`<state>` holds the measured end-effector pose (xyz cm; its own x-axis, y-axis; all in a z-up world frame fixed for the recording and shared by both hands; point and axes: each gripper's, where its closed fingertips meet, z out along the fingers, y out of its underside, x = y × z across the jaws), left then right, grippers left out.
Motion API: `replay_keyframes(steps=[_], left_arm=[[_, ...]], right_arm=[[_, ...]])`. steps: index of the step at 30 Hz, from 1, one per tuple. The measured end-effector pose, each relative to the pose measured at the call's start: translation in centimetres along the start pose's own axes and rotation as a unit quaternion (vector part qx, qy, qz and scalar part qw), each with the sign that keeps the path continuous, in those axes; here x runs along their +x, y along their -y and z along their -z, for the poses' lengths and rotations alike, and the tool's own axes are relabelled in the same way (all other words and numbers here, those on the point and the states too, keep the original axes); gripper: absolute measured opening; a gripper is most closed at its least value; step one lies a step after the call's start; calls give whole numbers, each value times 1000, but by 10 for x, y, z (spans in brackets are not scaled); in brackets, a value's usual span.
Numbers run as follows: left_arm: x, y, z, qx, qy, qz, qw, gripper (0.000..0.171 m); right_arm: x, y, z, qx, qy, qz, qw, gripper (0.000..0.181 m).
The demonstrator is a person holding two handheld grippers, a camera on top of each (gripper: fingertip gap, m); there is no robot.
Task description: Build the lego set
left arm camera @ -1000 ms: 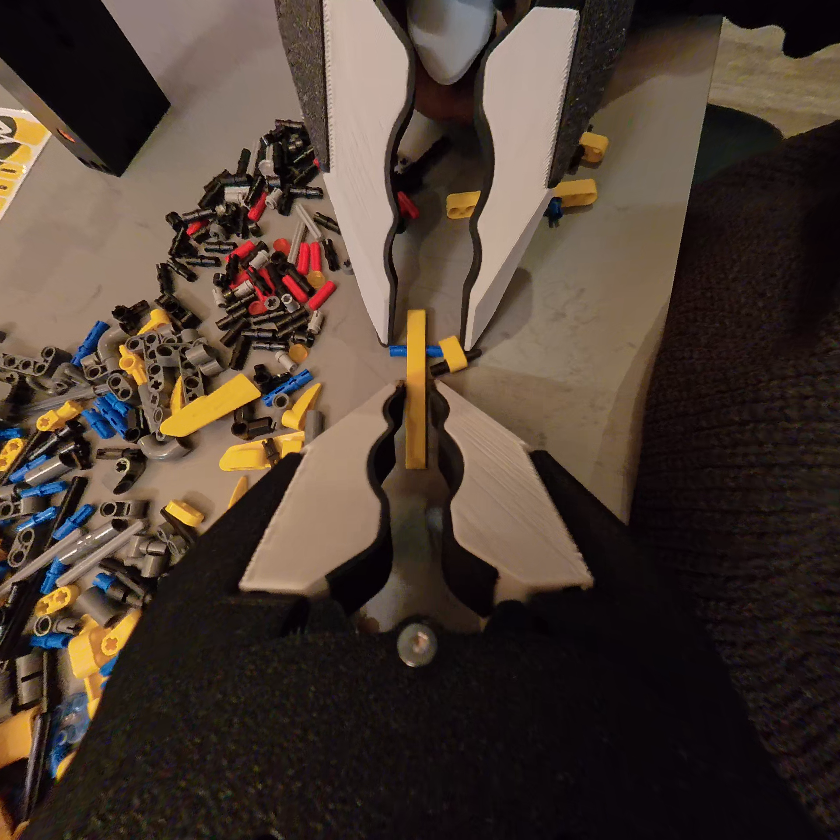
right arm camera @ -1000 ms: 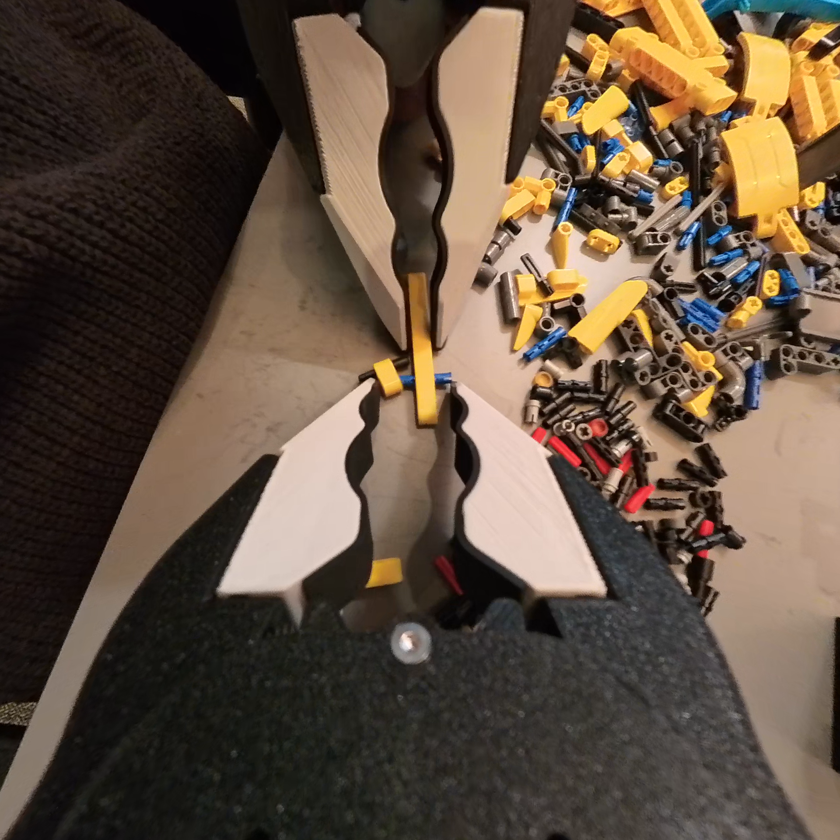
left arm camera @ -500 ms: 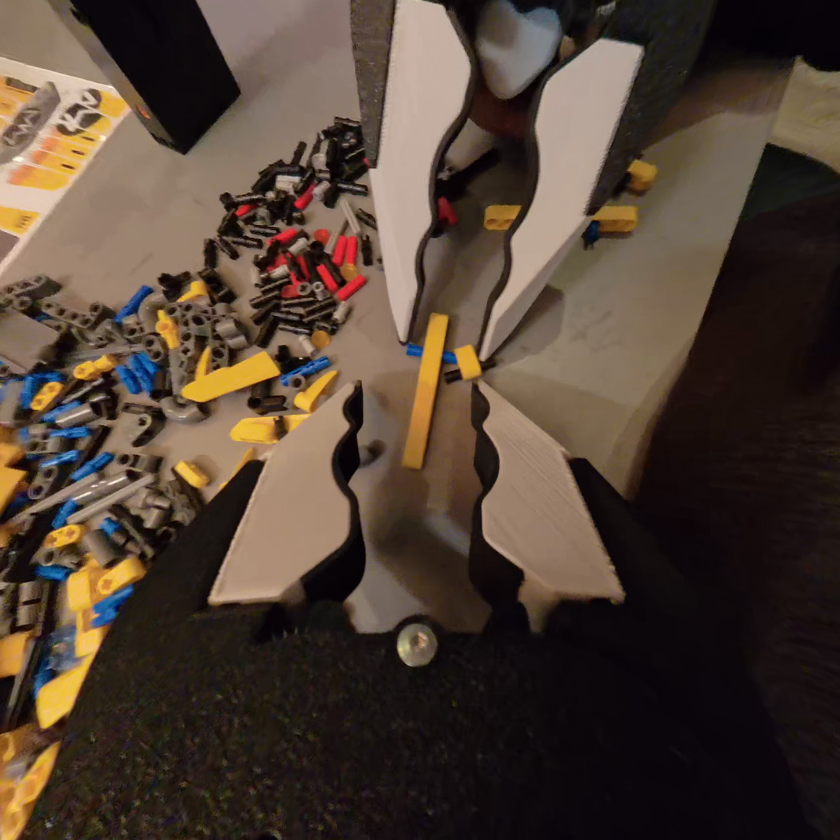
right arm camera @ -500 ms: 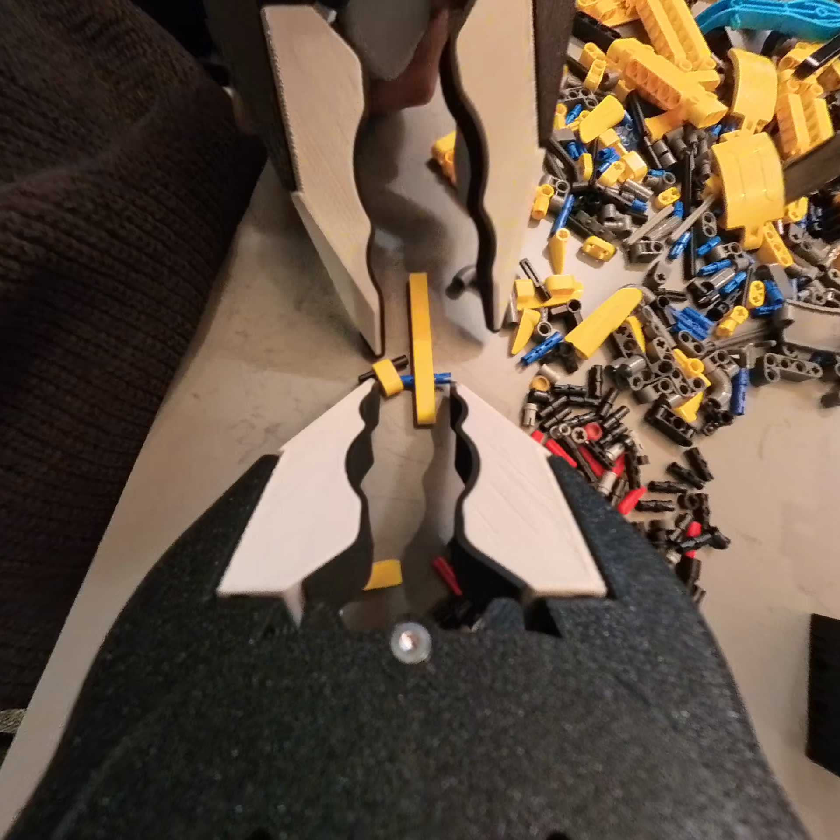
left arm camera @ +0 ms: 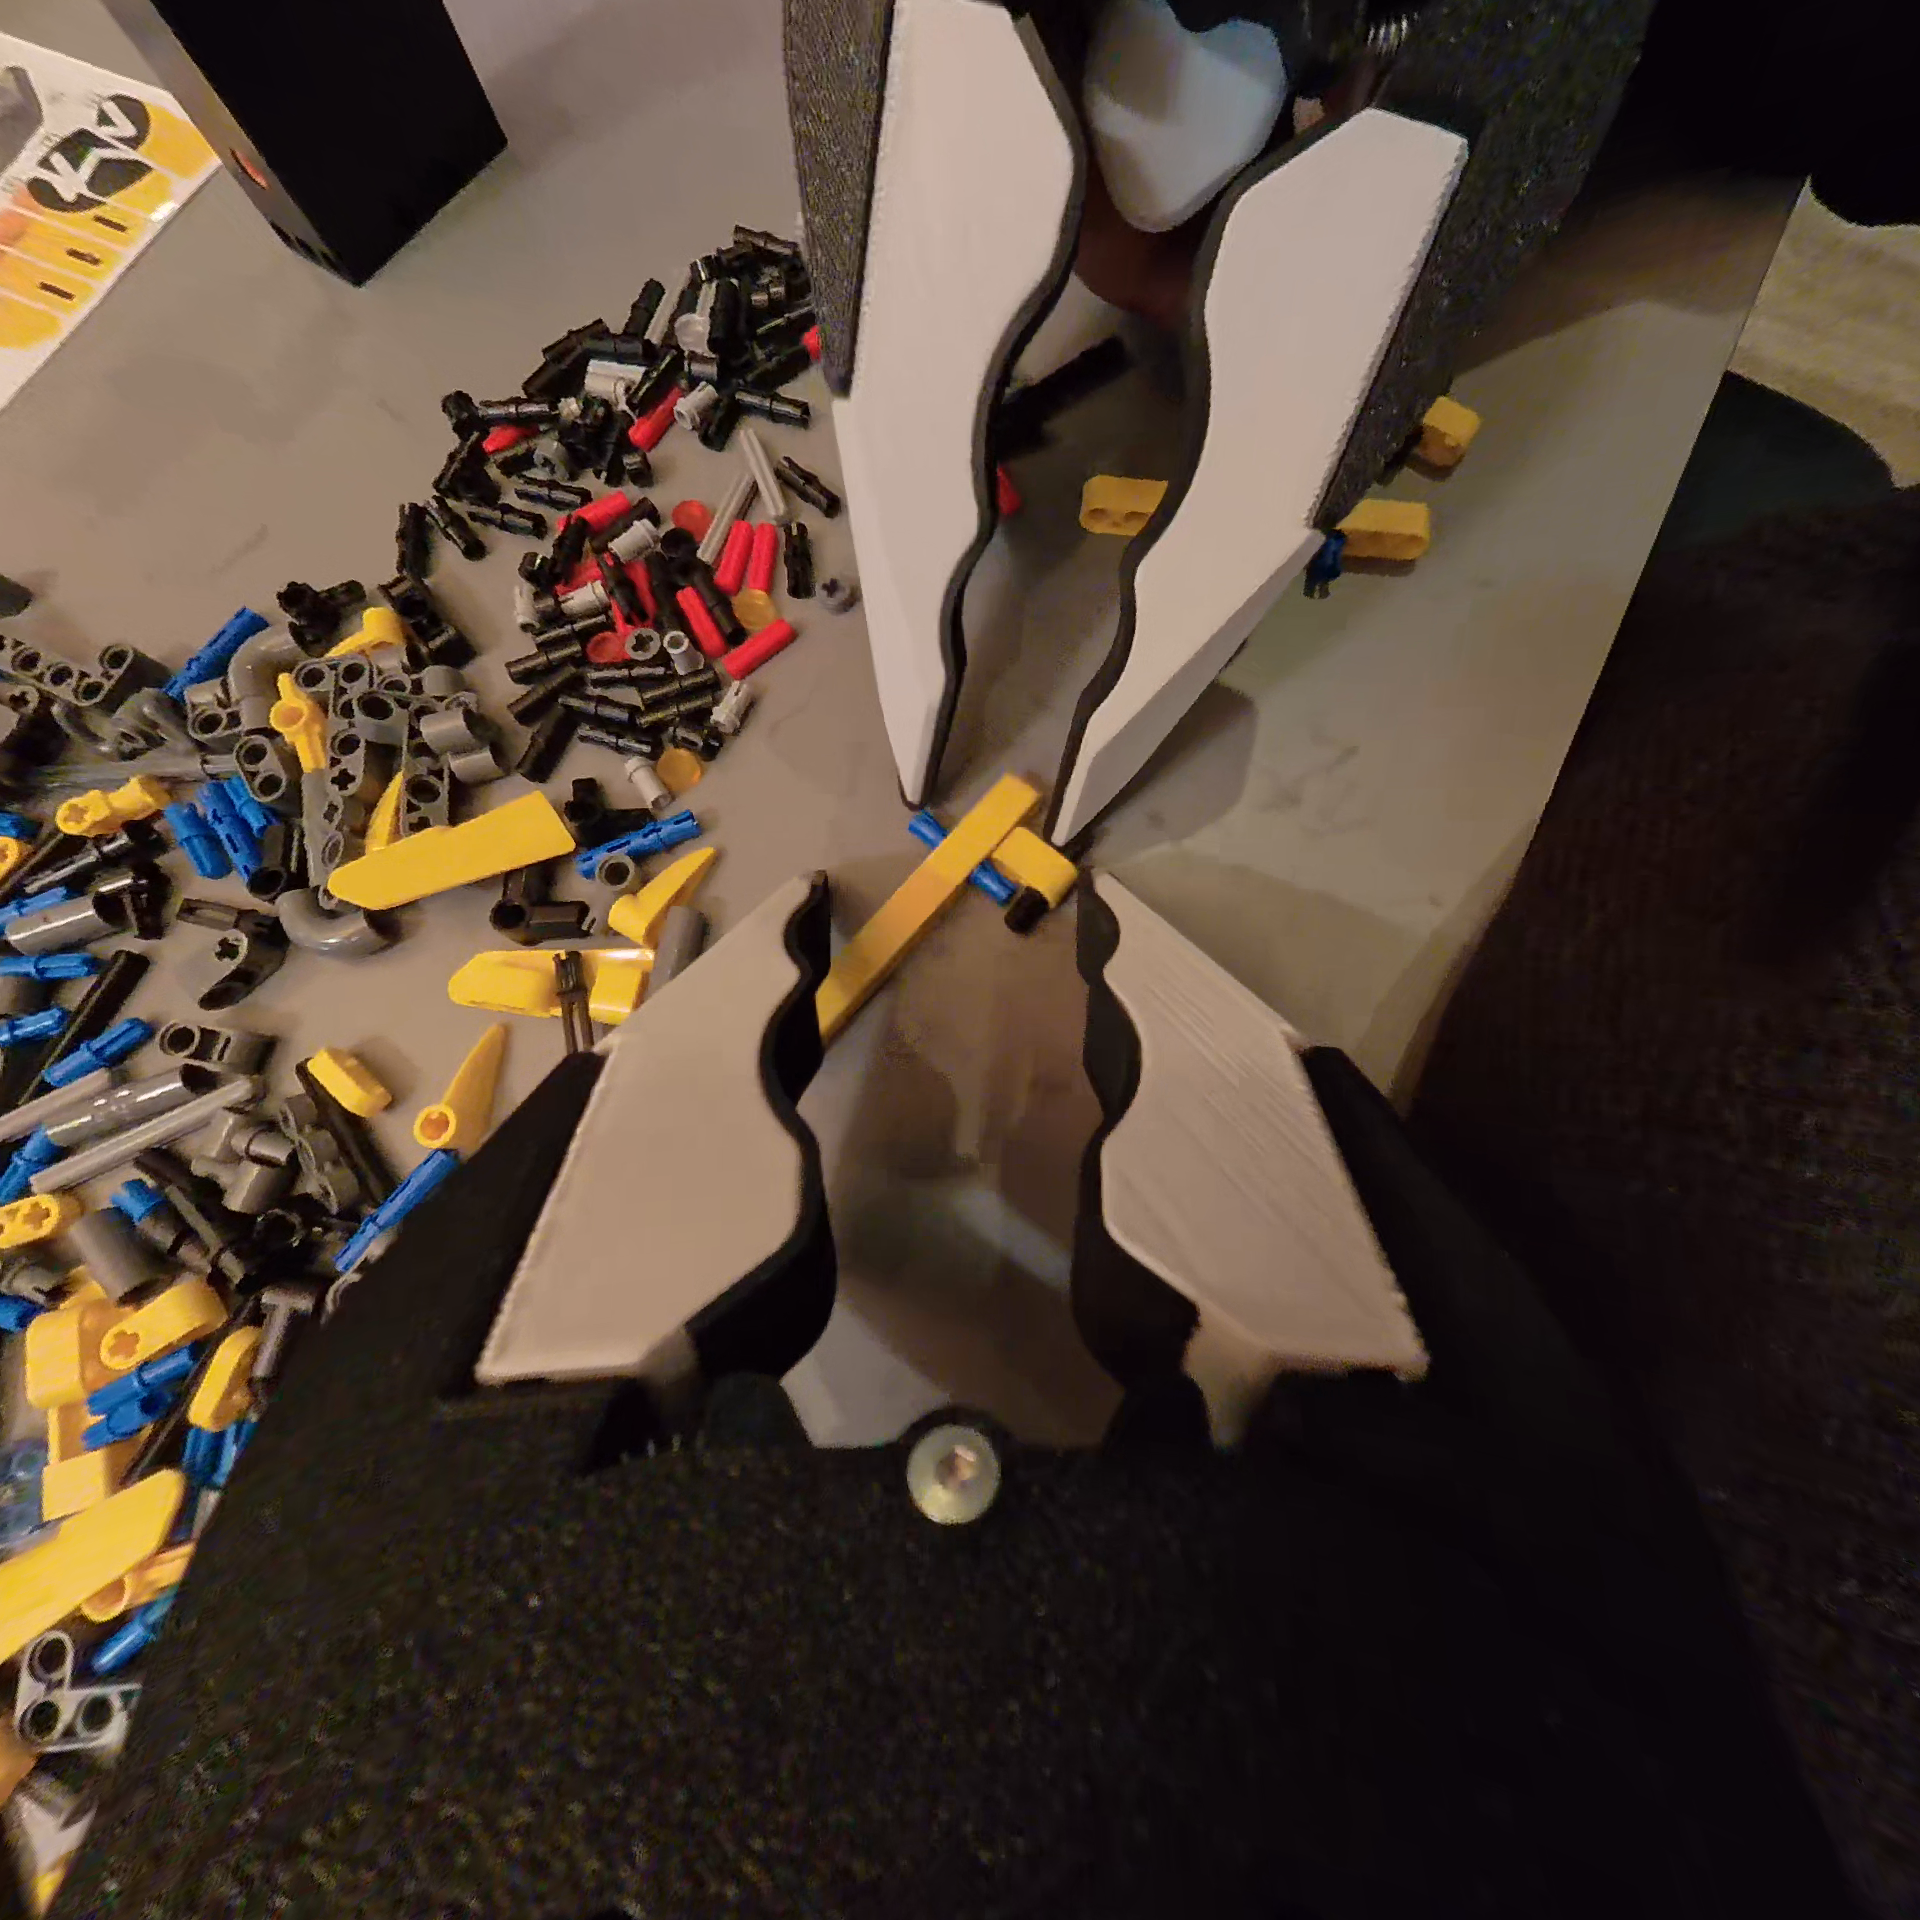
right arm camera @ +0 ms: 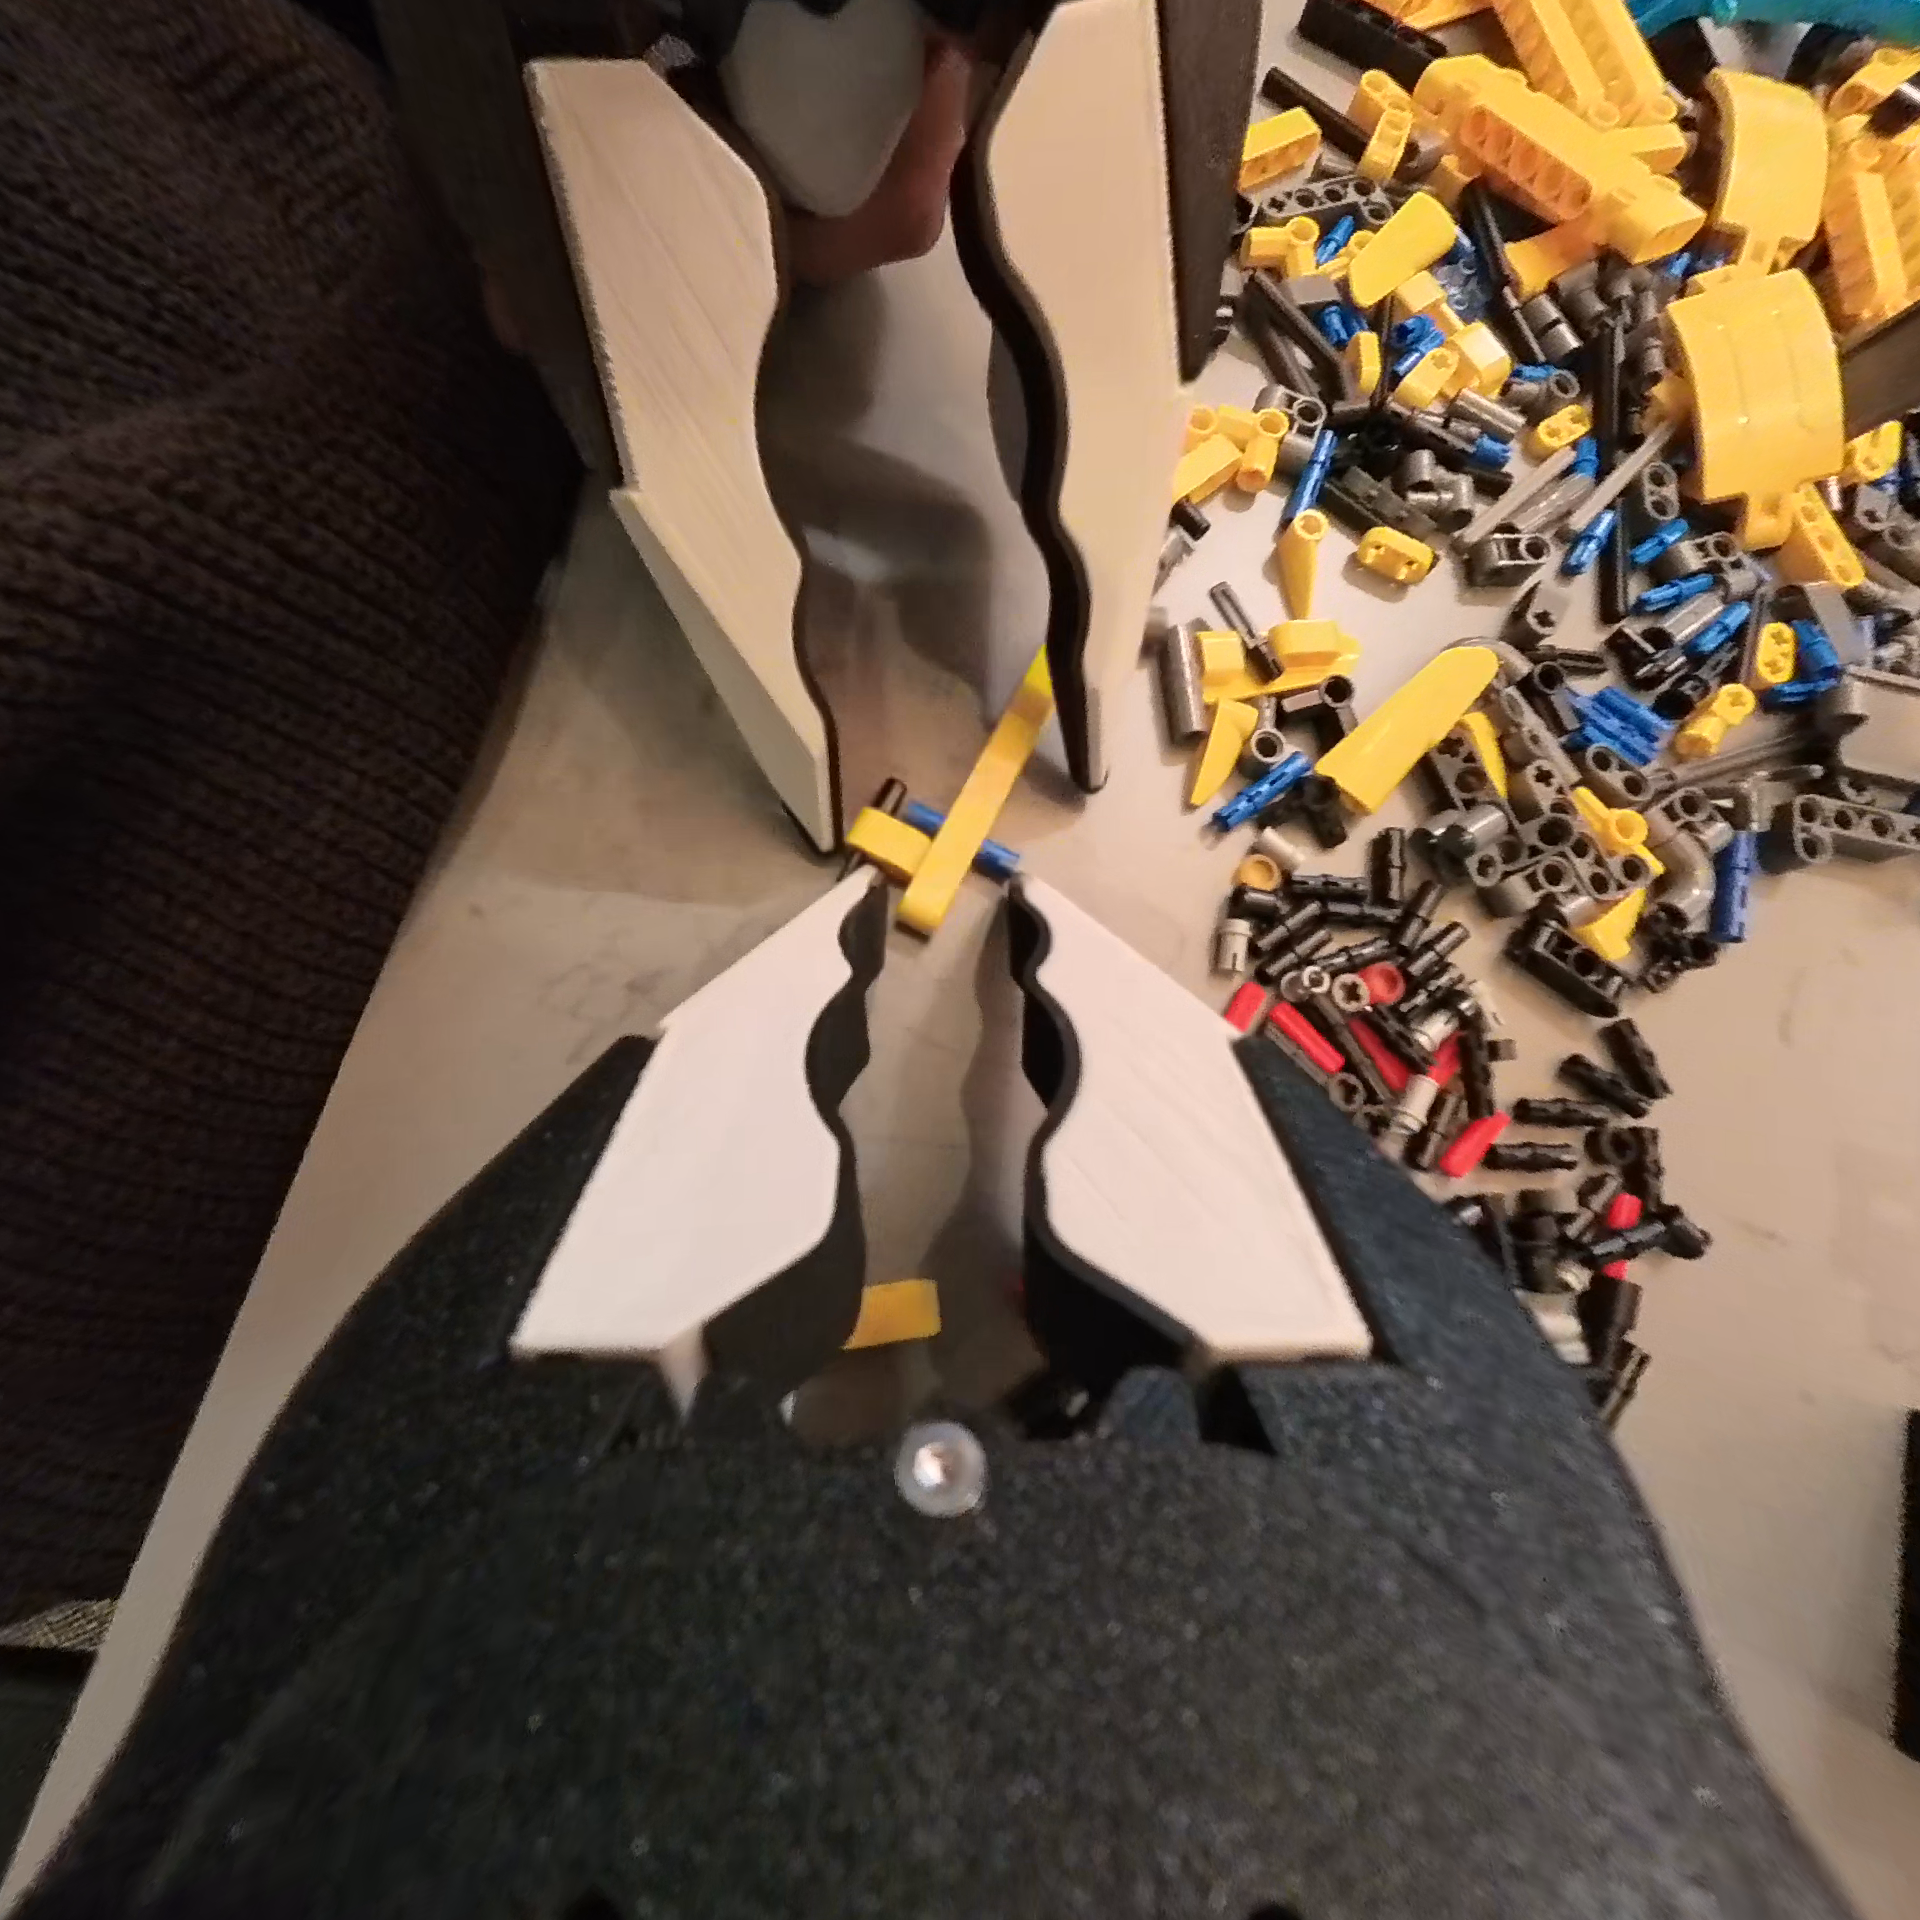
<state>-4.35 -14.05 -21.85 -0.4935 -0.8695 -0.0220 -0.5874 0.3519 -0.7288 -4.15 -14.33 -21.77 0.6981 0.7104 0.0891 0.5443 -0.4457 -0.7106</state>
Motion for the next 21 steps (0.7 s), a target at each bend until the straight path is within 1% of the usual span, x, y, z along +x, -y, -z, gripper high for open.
replay_keyframes(steps=[15, 21], left_arm=[[1, -8, 8, -5, -23, 5, 1000, 46], [2, -11, 11, -14, -26, -15, 999, 44]], right_arm=[[2, -2, 2, -2, -3, 0, 1000, 24], [13, -5, 5, -7, -32, 3, 999, 26]])
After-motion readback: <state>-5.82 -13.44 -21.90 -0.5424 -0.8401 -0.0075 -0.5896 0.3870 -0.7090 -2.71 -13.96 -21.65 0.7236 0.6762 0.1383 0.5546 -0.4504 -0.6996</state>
